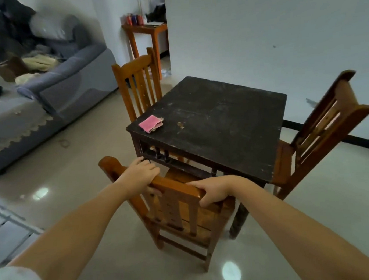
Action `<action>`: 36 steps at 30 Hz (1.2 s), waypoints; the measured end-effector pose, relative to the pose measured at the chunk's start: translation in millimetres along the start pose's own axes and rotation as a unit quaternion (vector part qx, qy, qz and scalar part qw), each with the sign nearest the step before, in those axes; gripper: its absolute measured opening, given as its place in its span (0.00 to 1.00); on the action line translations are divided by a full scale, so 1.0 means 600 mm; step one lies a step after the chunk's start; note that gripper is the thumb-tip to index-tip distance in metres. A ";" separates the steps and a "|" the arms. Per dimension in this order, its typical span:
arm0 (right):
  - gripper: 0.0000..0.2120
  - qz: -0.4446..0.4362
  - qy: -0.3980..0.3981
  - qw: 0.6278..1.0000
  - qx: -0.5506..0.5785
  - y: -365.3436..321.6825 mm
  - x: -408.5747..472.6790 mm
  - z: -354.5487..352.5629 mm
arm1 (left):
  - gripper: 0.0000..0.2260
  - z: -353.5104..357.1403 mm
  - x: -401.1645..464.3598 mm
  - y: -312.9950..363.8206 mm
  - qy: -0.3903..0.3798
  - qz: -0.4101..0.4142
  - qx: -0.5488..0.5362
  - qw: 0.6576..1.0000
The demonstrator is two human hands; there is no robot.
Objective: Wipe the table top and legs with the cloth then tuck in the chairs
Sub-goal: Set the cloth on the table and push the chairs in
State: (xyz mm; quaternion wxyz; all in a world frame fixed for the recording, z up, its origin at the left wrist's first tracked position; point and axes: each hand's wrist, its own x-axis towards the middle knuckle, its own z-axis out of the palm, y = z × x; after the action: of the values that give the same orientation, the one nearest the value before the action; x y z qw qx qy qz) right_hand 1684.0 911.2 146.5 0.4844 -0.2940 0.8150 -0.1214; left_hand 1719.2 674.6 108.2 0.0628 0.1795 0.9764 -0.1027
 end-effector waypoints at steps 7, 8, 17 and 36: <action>0.26 0.070 0.080 0.994 -0.011 -0.014 0.033 -0.035 | 0.26 0.005 0.073 -0.056 0.026 0.082 -0.006 0.996; 0.24 0.086 0.107 0.990 -0.039 -0.017 0.042 -0.032 | 0.25 0.009 0.082 -0.064 0.035 0.096 -0.014 0.995; 0.17 0.190 0.311 0.917 -0.159 -0.036 0.091 -0.003 | 0.22 0.018 0.116 -0.097 0.080 0.148 -0.042 0.985; 0.20 0.224 0.308 0.913 -0.146 -0.052 0.118 -0.030 | 0.24 0.019 0.146 -0.135 0.088 0.170 -0.021 0.981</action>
State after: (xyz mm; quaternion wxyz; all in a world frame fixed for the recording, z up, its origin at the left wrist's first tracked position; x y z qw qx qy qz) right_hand 1654.8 842.4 119.8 0.1755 -0.1190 0.9769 0.0266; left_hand 1609.7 627.8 97.8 -0.0035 0.3495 0.9354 -0.0537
